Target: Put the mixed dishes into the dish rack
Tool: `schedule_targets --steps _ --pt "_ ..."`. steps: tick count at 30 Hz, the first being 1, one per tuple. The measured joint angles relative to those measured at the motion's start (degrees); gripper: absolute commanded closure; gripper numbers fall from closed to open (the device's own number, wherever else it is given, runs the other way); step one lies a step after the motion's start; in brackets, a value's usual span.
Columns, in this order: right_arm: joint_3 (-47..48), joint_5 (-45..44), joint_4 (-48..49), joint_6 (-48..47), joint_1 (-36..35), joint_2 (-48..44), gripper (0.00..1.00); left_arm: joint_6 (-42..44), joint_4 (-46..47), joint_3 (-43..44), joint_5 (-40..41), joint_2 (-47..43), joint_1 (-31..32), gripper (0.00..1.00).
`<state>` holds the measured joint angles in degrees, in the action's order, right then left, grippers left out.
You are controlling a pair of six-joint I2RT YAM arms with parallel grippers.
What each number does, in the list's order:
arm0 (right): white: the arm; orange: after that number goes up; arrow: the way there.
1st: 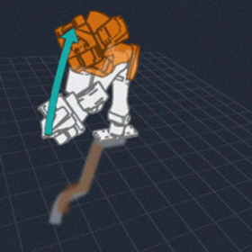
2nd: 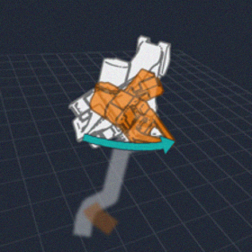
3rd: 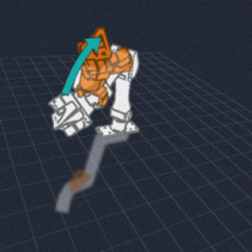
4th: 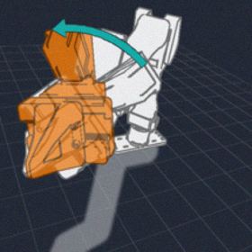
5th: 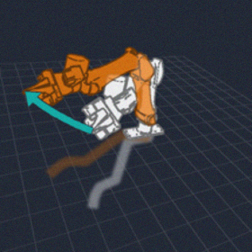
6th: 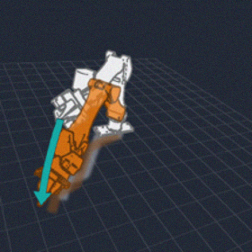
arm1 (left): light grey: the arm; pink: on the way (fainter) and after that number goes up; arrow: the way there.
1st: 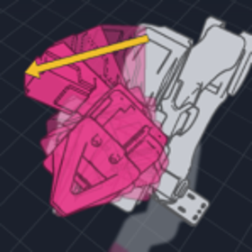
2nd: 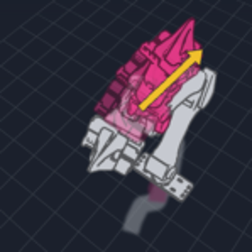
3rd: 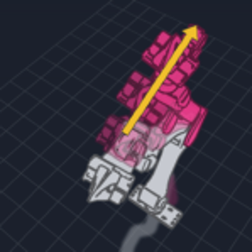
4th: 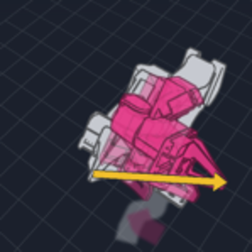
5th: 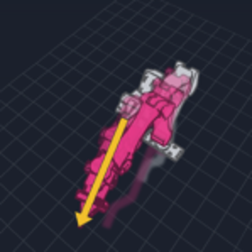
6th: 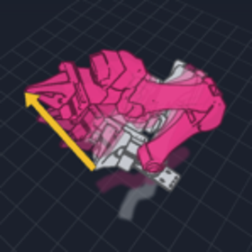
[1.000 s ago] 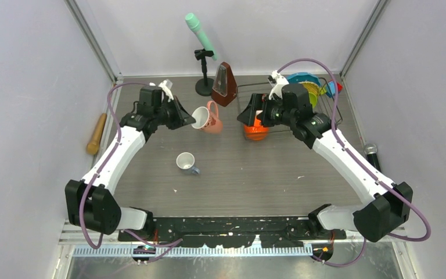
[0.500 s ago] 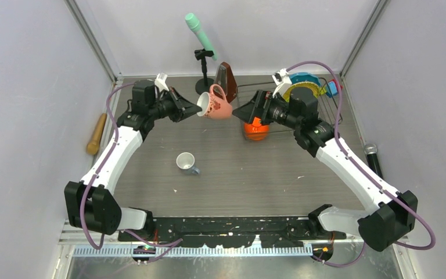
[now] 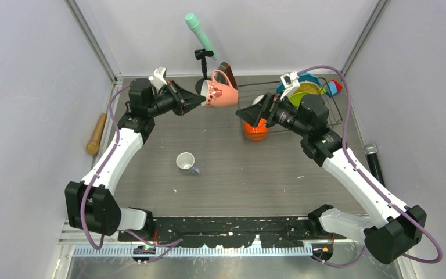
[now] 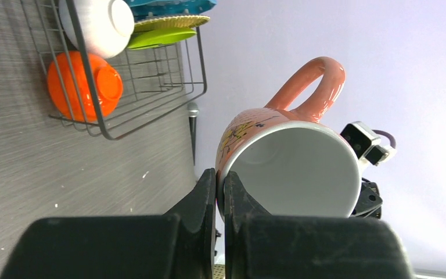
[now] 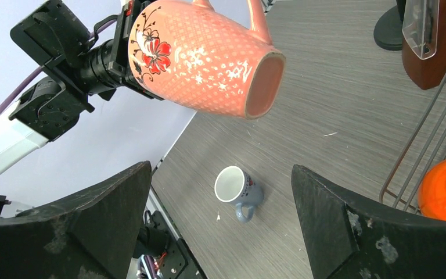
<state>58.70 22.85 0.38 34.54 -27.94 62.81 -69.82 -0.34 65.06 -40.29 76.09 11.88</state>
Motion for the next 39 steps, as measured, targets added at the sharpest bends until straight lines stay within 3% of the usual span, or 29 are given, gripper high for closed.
schedule_targets --steps 12,20,24,39 --pt "-1.20 0.90 2.56 0.42 0.00 -0.20 0.02 -10.71 15.39 -4.70 -3.06 -0.37 0.98 1.00" --pt "-1.22 1.49 5.44 6.67 0.00 0.17 0.02 -19.08 29.57 -5.42 -4.50 2.45 2.99 1.00" --pt "-2.78 2.60 11.47 12.09 0.04 1.27 0.01 -22.62 34.84 -5.42 -4.68 4.44 4.20 1.00" --pt "-5.51 -0.52 27.04 22.91 0.04 2.86 0.00 -24.79 39.06 -7.45 -4.94 5.25 4.79 1.00"
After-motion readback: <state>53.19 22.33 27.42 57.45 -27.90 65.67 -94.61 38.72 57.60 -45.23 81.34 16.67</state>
